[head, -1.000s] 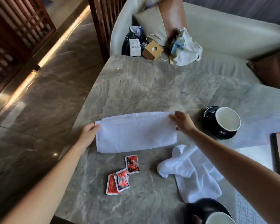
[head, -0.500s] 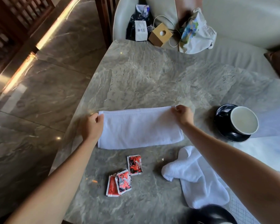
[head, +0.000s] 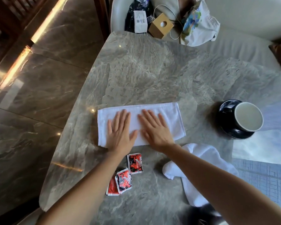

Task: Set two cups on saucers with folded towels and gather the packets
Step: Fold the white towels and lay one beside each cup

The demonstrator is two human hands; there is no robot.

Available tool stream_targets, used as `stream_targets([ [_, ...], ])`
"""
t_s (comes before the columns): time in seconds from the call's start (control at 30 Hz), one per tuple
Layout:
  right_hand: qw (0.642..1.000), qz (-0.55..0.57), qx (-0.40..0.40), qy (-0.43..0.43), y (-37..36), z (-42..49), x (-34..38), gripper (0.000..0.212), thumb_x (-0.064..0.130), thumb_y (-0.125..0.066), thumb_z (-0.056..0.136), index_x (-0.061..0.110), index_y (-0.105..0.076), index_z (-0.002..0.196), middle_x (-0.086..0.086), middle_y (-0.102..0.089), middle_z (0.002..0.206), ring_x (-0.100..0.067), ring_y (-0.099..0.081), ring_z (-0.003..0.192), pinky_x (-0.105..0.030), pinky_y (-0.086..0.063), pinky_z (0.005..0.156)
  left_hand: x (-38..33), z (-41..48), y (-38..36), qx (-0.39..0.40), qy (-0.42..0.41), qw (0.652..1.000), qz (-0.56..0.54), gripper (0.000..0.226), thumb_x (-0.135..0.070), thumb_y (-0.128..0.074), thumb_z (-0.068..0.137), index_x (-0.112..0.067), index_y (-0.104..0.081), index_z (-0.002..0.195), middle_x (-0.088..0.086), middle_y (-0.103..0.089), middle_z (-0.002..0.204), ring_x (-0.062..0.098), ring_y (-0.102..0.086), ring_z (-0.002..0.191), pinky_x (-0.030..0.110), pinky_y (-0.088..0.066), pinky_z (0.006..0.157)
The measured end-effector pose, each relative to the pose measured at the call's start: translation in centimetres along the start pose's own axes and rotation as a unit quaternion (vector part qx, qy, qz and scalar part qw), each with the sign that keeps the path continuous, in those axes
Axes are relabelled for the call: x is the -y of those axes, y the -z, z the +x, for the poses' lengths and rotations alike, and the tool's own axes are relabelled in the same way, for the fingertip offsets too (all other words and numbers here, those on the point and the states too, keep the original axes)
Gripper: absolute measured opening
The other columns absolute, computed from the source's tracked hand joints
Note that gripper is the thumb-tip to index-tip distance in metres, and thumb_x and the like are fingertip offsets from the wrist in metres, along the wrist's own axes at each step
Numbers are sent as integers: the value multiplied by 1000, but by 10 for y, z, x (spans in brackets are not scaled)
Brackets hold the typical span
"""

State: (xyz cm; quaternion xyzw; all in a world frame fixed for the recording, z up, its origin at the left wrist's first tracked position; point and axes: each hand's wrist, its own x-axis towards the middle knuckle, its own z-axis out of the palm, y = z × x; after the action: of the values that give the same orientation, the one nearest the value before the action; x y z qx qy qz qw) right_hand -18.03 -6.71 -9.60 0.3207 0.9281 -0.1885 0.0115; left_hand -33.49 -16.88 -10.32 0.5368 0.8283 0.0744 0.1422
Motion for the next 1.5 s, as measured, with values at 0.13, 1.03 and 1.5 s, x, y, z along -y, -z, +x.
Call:
stream_targets([
  [0.13,999,-25,10,-46,15,-15,-47,60,48,-29,98,31,-6,151,8,5,159,-12,9,147,-37,6,119,23,1,6,14,53,998,13,94,-76,-19,77,-20,-2,150,0,4,160,18,5,147,46,0,118],
  [1.03,983,94,43,-155,64,-6,-19,39,19,-51,88,13,-42,126,-10,-43,124,-28,-50,109,-41,-50,73,-29,23,38,106,-175,977,55,64,-30,-59,82,-19,-32,139,0,-19,153,21,-17,143,46,-13,116],
  [1.5,985,-13,164,49,56,-51,-25,19,23,-62,85,23,-57,104,4,-57,108,-17,-55,104,-28,-39,69,-20,-3,41,146,-240,960,3,22,-33,-65,78,-22,-55,95,-5,-48,108,15,-45,106,27,-38,82],
])
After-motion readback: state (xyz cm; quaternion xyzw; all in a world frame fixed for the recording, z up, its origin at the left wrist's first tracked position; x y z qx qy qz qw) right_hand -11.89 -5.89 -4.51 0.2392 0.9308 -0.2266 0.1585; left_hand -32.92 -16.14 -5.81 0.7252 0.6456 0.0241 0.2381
